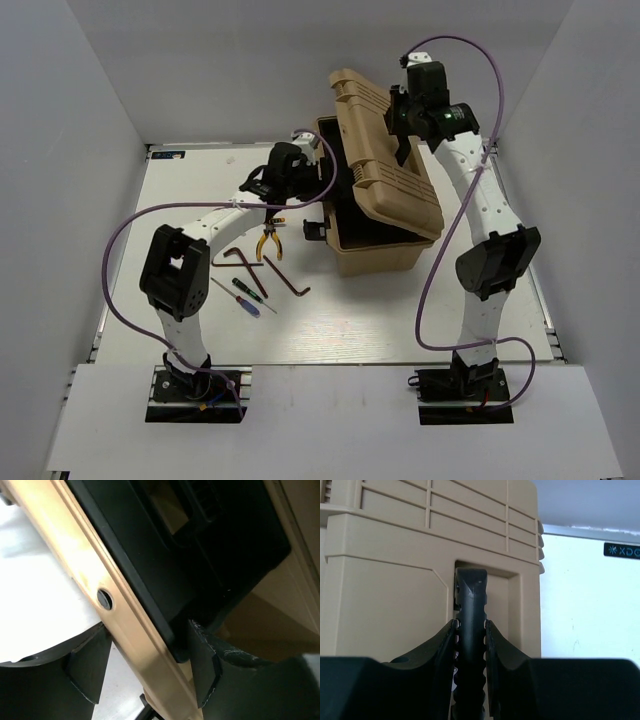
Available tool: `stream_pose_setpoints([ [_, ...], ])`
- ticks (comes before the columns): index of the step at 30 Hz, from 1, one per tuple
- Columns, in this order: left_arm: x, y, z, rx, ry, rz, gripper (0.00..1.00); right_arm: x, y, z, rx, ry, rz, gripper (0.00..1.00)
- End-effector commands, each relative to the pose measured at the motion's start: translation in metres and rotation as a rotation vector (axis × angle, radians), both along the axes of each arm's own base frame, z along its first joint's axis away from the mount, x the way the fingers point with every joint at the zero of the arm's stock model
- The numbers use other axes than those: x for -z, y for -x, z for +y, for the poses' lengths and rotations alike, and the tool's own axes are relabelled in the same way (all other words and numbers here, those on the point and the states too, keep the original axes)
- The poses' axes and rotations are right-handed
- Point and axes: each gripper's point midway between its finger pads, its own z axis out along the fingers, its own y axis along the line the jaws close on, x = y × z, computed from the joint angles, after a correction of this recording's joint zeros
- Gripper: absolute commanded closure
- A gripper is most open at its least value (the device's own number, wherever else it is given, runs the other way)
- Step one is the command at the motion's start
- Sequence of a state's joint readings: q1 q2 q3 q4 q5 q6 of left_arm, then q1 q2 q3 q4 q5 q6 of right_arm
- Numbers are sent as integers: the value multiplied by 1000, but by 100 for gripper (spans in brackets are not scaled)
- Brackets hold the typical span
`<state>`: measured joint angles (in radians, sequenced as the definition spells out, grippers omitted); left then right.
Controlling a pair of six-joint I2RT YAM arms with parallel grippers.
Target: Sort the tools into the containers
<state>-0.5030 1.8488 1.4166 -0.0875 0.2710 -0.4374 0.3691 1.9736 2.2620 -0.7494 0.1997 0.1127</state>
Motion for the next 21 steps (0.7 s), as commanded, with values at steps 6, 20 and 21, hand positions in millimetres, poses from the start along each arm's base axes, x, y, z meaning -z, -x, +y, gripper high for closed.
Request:
stream_pose_setpoints([
  [6,7,-1,16,-117,-199,0,32,-175,26,-70,131,-216,-424,100],
  [20,17,-1,24,-154,-233,25,35,-144,36,-192,312,-256,-394,100],
  [21,17,-1,24,-154,-233,25,35,-139,35,-196,314,-257,-385,100],
])
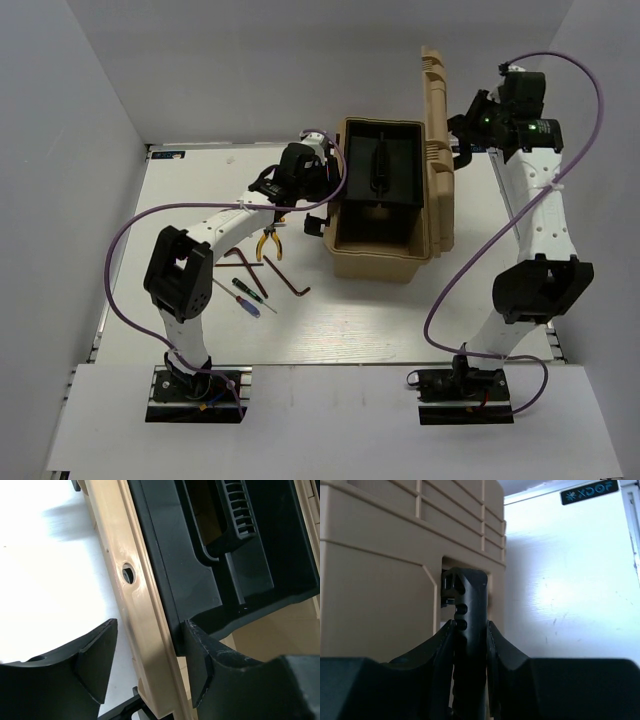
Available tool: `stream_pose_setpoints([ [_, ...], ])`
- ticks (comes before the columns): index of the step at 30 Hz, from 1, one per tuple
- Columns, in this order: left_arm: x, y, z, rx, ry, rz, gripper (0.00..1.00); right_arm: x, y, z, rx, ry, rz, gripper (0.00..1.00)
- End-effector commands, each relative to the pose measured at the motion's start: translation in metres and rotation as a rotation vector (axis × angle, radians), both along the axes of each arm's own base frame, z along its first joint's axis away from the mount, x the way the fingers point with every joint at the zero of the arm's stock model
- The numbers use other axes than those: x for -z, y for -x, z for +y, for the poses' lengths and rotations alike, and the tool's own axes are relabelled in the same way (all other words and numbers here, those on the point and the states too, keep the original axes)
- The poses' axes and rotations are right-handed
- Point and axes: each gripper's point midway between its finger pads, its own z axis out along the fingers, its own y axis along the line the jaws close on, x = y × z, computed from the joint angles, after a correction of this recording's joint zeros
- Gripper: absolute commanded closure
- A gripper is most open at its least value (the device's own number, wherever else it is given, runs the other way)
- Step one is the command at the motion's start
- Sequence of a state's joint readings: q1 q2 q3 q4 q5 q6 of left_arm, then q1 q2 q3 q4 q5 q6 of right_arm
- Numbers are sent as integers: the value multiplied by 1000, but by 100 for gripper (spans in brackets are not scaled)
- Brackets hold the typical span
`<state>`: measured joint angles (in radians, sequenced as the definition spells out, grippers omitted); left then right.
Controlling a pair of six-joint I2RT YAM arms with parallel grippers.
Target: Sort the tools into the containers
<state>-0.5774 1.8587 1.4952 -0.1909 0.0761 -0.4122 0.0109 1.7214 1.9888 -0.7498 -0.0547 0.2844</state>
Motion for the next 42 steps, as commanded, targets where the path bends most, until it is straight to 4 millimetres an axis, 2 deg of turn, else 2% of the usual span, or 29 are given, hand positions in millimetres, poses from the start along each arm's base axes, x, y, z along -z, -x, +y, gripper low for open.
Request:
stream_pose_setpoints([
  [1,22,-1,31,-74,-116,58,36,-125,-1,-61,155,65,-428,100],
  [2,26,0,33,-87,-120,67,36,-117,-2,-74,179,83,-413,100],
  [4,26,0,33,-87,-120,68,36,-111,-2,-74,145,80,-401,100],
  [5,26,0,33,-93,-113,73,36,-99,-5,-84,150,93,-374,100],
  [12,36,1,40,-120,-114,96,36,-49,-13,-110,138,131,-255,100],
  [13,36,1,40,-126,-106,101,36,-45,-12,-119,149,129,-243,100],
  [17,39,1,47,-149,-107,107,36,-35,-10,-125,121,119,-218,100],
  [18,39,1,47,-149,-107,107,36,-35,-10,-125,113,120,-212,97],
  [19,39,1,47,-149,-107,107,36,-32,-8,-126,102,113,-198,82],
  [22,43,3,48,-155,-105,119,36,-32,-4,-130,88,115,-183,51],
  [24,47,5,48,-161,-103,131,36,-41,1,-132,81,131,-194,45],
  [25,42,5,48,-161,-97,124,36,-44,5,-132,66,136,-193,40],
  [26,42,5,48,-161,-97,124,36,-48,7,-131,60,137,-202,40],
  [27,42,5,48,-161,-97,124,36,-53,11,-132,61,145,-211,33],
  [28,41,4,47,-166,-86,121,36,-61,16,-130,40,162,-227,30],
  [30,41,3,47,-166,-86,121,36,-71,22,-128,25,177,-245,28],
  [34,39,4,44,-151,-71,118,36,-106,50,-119,22,222,-335,28],
  [36,35,2,43,-151,-66,110,35,-111,56,-116,21,230,-358,28],
  [37,29,-1,41,-146,-64,95,35,-126,67,-112,22,242,-398,28],
  [39,25,3,43,-155,-84,101,38,-139,81,-104,10,232,-431,28],
  [42,22,8,43,-151,-105,104,39,-151,95,-92,-15,211,-459,30],
])
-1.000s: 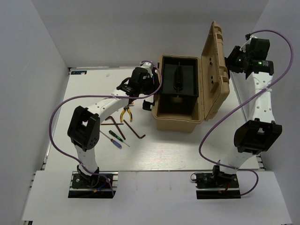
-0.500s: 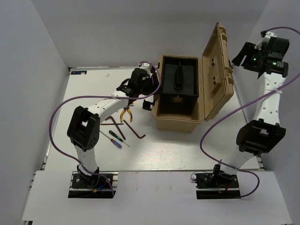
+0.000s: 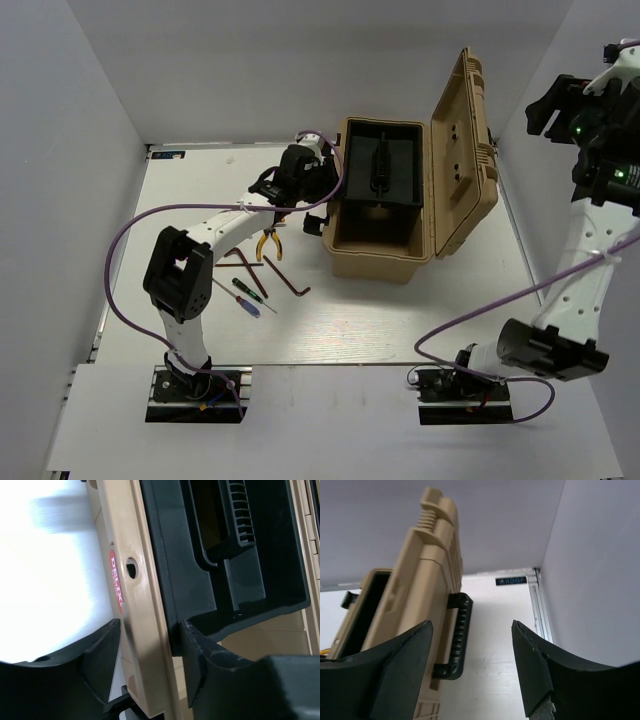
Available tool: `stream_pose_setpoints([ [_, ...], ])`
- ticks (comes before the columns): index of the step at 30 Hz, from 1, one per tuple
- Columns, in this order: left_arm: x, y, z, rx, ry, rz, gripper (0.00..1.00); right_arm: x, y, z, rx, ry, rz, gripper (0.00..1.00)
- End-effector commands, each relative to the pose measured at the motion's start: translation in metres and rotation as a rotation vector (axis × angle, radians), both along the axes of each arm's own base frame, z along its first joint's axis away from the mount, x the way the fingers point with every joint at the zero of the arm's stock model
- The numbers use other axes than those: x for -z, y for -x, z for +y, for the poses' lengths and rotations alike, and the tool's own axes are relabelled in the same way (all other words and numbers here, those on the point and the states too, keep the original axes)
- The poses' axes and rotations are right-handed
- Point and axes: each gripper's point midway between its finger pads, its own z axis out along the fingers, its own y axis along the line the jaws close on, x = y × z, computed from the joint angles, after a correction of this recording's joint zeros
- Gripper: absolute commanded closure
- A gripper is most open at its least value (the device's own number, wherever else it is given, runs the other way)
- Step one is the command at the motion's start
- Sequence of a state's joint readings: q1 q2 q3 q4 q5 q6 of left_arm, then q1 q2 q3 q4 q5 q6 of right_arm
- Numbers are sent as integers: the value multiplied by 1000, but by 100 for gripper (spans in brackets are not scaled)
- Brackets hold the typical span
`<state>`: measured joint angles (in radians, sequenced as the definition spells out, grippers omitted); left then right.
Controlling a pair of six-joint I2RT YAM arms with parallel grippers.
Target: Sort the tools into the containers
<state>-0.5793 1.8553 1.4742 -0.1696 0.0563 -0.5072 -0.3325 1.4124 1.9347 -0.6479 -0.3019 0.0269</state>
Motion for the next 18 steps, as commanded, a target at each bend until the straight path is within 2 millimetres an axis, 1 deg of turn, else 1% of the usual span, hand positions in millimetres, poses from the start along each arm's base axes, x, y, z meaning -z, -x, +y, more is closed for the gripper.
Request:
stream_pose_setpoints([
  [1,17,10,46,-84,-167,73,41,-29,17,17,-52,-8,-87,30],
  [2,23,13,47,-83,-174,84,42,-33,21,20,-58,-17,-95,30],
  [3,21,15,49,-83,-172,81,42,-39,29,26,-76,-21,-114,30],
  [4,28,21,51,-75,-178,99,44,-46,37,33,-94,-40,-130,30],
  [5,24,25,53,-75,-174,94,44,-54,45,39,-106,-44,-150,30],
  [6,25,27,54,-75,-176,96,45,-57,50,47,-139,-65,-156,30],
  [7,29,32,55,-66,-173,103,45,-67,60,57,-176,-78,-181,30],
  [8,29,35,56,-53,-175,102,45,-68,64,62,-194,-90,-183,30],
  [9,26,38,57,-53,-170,94,45,-70,68,74,-258,-116,-184,30],
  [11,26,43,56,-34,-159,100,45,-73,76,85,-304,-168,-182,30],
  [12,26,44,54,-27,-155,103,45,-73,79,93,-349,-181,-178,30],
  [13,25,49,51,-10,-151,105,45,-71,81,100,-393,-196,-168,30],
  [14,29,52,50,-7,-145,119,45,-68,80,103,-407,-236,-158,30],
  [15,31,54,49,2,-140,122,45,-67,87,113,-464,-249,-150,30],
  [16,27,57,45,7,-129,119,45,-67,88,115,-472,-267,-147,30],
  [17,26,57,44,-1,-119,126,45,-61,86,115,-481,-279,-136,30],
  [18,29,58,44,-6,-114,132,45,-61,90,119,-500,-281,-137,30],
])
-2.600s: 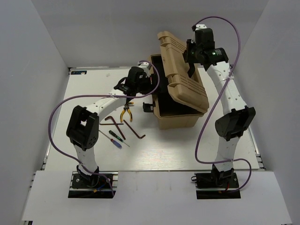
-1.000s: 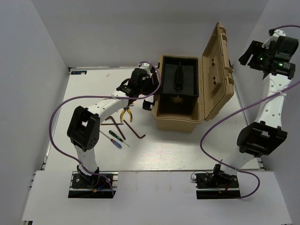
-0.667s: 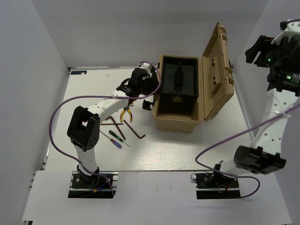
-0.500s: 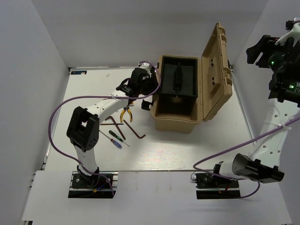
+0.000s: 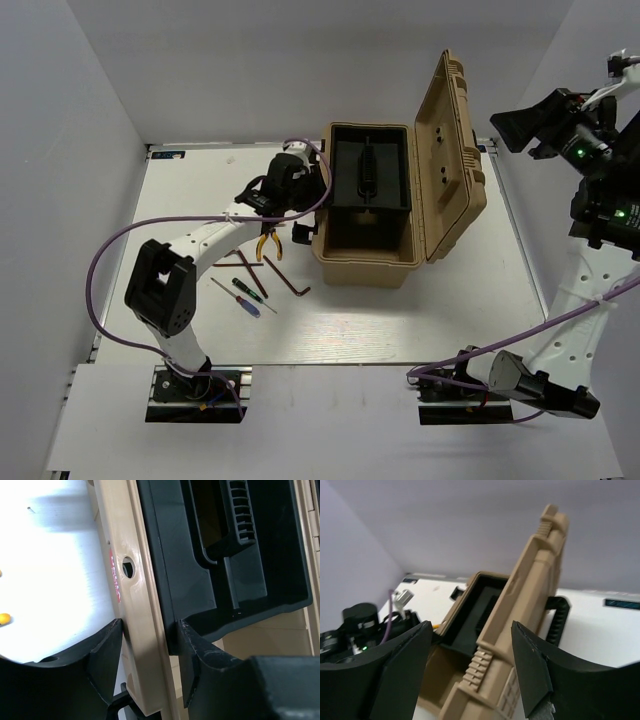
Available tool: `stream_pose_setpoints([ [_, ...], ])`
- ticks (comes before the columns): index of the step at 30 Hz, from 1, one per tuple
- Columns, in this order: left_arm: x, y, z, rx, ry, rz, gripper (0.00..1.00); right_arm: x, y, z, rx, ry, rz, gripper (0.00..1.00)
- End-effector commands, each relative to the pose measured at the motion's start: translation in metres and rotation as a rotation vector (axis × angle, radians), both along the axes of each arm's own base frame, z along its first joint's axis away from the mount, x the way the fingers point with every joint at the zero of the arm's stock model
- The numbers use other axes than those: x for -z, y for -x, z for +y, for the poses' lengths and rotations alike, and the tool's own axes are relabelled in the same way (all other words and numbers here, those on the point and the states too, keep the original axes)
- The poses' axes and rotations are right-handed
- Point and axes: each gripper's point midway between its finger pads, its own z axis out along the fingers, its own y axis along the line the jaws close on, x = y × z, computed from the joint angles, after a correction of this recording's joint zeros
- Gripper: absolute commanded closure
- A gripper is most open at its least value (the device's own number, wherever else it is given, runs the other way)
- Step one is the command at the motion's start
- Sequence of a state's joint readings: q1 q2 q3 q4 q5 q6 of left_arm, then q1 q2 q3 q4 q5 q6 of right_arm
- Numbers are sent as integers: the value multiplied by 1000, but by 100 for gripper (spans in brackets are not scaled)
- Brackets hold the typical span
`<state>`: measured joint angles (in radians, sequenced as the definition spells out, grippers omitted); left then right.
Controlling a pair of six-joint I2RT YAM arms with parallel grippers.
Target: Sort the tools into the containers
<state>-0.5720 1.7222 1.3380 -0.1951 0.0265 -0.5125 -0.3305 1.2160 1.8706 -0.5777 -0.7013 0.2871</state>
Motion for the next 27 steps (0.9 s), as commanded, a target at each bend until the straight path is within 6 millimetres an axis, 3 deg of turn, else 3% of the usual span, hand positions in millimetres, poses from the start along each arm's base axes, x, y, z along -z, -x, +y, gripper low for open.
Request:
stream_pose_setpoints([
  [1,30,31,16,23,-81,120,45,-1,9,22,-134,-53,4,30],
  [10,37,40,3,5,-26,148,49,9,20,29,-179,-41,21,30],
  [13,37,39,4,-2,-30,145,40,15,17,30,-198,-44,38,30],
  [17,3,26,0,14,-23,60,26,11,16,33,-218,-25,27,30],
  [23,-52,20,-1,27,-6,-40,14,18,-14,34,-267,-46,92,31],
  [27,-93,21,16,-7,3,-137,14,4,-6,69,-466,-16,48,35],
])
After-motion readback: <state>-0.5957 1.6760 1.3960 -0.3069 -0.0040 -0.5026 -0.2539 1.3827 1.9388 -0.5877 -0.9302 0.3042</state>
